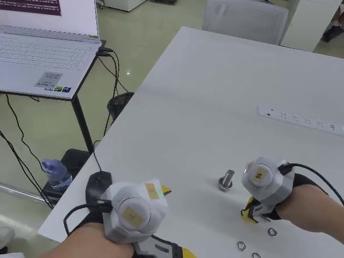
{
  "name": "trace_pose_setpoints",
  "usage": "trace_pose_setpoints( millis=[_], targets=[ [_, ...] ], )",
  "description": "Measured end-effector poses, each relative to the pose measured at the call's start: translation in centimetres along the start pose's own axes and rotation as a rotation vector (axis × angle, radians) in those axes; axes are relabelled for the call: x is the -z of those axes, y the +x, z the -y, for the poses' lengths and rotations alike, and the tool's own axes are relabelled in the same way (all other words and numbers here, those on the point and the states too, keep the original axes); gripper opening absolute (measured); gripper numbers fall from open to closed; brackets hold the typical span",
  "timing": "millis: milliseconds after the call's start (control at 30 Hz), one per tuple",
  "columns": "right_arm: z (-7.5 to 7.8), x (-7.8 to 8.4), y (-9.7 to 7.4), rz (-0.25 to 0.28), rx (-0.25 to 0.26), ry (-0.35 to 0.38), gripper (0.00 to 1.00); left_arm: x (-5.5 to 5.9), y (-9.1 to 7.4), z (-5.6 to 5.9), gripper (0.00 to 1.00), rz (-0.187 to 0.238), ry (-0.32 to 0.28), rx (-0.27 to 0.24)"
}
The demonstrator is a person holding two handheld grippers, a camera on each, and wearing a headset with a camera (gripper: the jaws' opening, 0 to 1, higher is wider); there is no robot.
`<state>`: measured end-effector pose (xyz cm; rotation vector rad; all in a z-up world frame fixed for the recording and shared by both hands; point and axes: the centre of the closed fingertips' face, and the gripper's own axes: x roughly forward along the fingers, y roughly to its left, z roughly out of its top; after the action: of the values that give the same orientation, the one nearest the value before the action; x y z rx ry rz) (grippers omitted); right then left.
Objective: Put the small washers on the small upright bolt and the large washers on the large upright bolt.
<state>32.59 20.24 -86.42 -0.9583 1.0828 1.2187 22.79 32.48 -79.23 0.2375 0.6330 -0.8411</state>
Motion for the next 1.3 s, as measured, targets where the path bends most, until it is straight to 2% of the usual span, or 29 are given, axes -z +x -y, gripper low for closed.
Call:
trace_pose_setpoints(
  millis=[367, 600, 767, 900, 1167, 1300],
  targets=[
    [2.1, -0.3, -4.4, 0.030, 0.023, 0.032, 0.12, -0.1, 0.4, 0.1, 0.85, -0.014, 0.013, 0.010],
    [3.9, -1.4, -7.0, 0.043, 0.037, 0.027, 0.12, -0.1, 0.5, 0.3, 0.85, -0.025, 0.017, 0.017],
    [4.5, -2.3, -7.5, 0.051, 0.032, 0.015, 0.12, 0.3, 0.6, 0.5, 0.85, -0.039, 0.022, 0.020],
    [4.7, -2.1, -7.5, 0.035, 0.033, 0.010, 0.12, 0.4, 0.6, 0.6, 0.85, -0.049, 0.030, 0.023],
    [5.8, -0.5, -8.1, 0.008, 0.057, 0.012, 0.12, 0.2, 0.9, 0.7, 0.84, -0.052, 0.037, 0.028],
    [6.3, 1.0, -8.2, -0.014, 0.064, 0.024, 0.12, 0.1, 1.1, 0.7, 0.84, -0.055, 0.043, 0.032]
  ],
)
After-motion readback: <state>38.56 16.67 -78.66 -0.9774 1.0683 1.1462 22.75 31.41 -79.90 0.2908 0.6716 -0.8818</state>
